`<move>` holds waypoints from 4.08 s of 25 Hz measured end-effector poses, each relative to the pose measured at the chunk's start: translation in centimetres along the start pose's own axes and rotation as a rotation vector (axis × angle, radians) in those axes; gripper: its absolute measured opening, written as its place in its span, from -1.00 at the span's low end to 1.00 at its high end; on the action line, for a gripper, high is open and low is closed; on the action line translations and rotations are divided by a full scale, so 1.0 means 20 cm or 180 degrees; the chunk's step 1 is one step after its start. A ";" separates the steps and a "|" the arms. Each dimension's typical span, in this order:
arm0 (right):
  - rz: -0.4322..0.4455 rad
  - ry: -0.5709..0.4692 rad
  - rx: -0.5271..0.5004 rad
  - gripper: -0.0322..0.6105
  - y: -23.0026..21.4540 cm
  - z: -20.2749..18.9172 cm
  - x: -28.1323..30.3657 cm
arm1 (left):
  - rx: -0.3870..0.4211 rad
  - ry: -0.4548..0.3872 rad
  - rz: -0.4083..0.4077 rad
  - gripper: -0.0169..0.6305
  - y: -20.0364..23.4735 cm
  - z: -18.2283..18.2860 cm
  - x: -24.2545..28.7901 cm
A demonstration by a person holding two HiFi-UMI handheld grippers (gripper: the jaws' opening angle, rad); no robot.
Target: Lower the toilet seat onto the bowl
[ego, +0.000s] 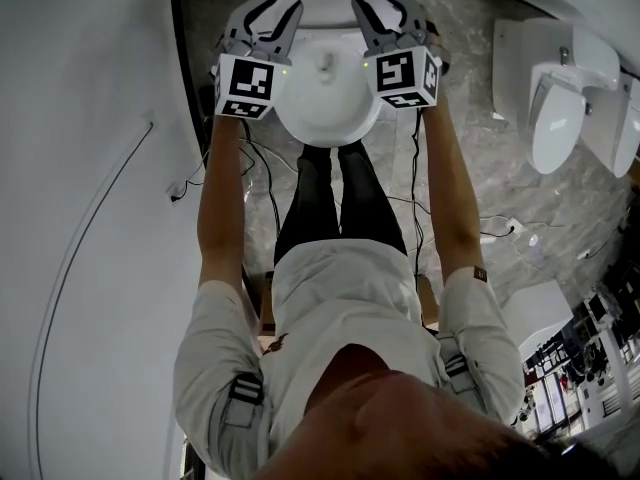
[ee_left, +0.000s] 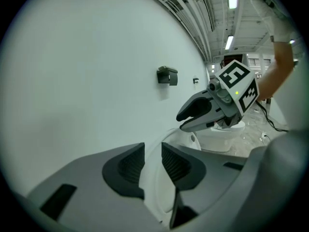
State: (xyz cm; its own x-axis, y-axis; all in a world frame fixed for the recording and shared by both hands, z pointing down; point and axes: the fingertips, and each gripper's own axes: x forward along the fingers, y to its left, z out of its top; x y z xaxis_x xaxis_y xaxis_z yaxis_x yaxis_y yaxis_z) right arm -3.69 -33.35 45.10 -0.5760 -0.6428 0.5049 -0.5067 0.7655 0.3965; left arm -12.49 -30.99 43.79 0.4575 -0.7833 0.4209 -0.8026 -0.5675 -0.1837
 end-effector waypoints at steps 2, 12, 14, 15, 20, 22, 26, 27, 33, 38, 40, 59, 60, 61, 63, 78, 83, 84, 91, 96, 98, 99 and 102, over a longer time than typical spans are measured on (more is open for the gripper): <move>0.0001 0.0019 -0.0052 -0.48 0.01 -0.01 0.03 | 0.0011 0.0008 -0.0005 -0.60 0.00 -0.01 0.02; 0.0006 0.0096 -0.0221 -0.53 0.06 -0.01 0.12 | -0.0064 0.0004 0.0013 -0.57 0.05 -0.07 0.03; -0.0012 0.0087 -0.0215 -0.53 0.05 -0.01 0.13 | -0.0057 0.0014 0.0005 -0.57 0.05 -0.07 0.03; -0.0008 0.0089 -0.0222 -0.53 0.05 0.00 0.13 | -0.0052 0.0023 0.0005 -0.57 0.05 -0.07 0.03; -0.0014 0.0115 -0.0304 -0.53 0.06 -0.01 0.14 | -0.0055 0.0054 0.0003 -0.57 0.05 -0.10 0.03; -0.0046 0.0103 -0.0294 -0.55 0.07 -0.01 0.13 | -0.0046 0.0065 -0.0003 -0.57 0.04 -0.12 0.02; -0.0106 0.0080 -0.0268 -0.62 0.07 0.00 0.10 | -0.0031 0.0079 -0.0020 -0.56 0.03 -0.12 0.02; -0.0112 0.0077 -0.0262 -0.63 0.07 0.00 0.10 | -0.0027 0.0087 -0.0026 -0.56 0.03 -0.13 0.02; -0.0119 0.0055 -0.0236 -0.63 0.10 0.00 0.06 | 0.0034 0.0119 -0.0093 -0.55 0.01 -0.15 0.02; -0.0102 0.0029 -0.0207 -0.64 0.12 0.00 0.03 | 0.0060 0.0160 -0.0092 -0.56 0.01 -0.18 0.01; -0.0092 0.0024 -0.0200 -0.64 0.13 0.00 0.02 | 0.0055 0.0166 -0.0104 -0.56 0.01 -0.19 0.01; 0.0018 -0.0044 -0.0029 -0.64 0.24 -0.02 -0.16 | -0.0071 0.0082 -0.0329 -0.69 -0.15 -0.19 -0.11; 0.0025 -0.0047 -0.0023 -0.64 0.25 -0.02 -0.18 | -0.0067 0.0079 -0.0337 -0.69 -0.16 -0.19 -0.12; 0.0032 -0.0051 -0.0016 -0.64 0.26 -0.02 -0.19 | -0.0060 0.0080 -0.0344 -0.69 -0.17 -0.19 -0.13; 0.0043 -0.0061 -0.0002 -0.64 0.27 -0.03 -0.21 | -0.0051 0.0086 -0.0352 -0.68 -0.19 -0.19 -0.14; 0.0151 -0.0101 0.0051 -0.63 0.43 -0.05 -0.36 | -0.0108 0.0142 -0.0524 -0.51 -0.34 -0.25 -0.26; 0.0206 -0.0090 0.0067 -0.63 0.46 -0.07 -0.39 | -0.0141 0.0149 -0.0532 -0.51 -0.36 -0.27 -0.29; 0.0217 -0.0089 0.0078 -0.62 0.47 -0.07 -0.40 | -0.0146 0.0151 -0.0532 -0.51 -0.37 -0.27 -0.29; 0.0397 -0.0204 0.0392 -0.61 0.53 -0.06 -0.47 | -0.0220 0.0149 -0.0557 -0.49 -0.44 -0.29 -0.36; 0.0450 -0.0216 0.0588 -0.61 0.57 -0.07 -0.50 | -0.0309 0.0116 -0.0572 -0.47 -0.47 -0.32 -0.40; 0.0465 -0.0205 0.0645 -0.60 0.58 -0.07 -0.51 | -0.0349 0.0101 -0.0581 -0.47 -0.48 -0.32 -0.42; 0.0470 -0.0198 0.0663 -0.60 0.59 -0.08 -0.52 | -0.0367 0.0097 -0.0588 -0.46 -0.49 -0.32 -0.42; 0.0477 -0.0177 0.0730 -0.60 0.60 -0.09 -0.54 | -0.0417 0.0087 -0.0617 -0.45 -0.52 -0.32 -0.43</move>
State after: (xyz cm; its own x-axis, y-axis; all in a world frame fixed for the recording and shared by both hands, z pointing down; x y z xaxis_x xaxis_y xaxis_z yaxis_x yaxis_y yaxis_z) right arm -2.40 -17.21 45.81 -0.6866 -0.5283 0.4995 -0.5416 0.8300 0.1334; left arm -10.64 -16.69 47.81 0.5989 -0.6546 0.4613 -0.7444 -0.6675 0.0191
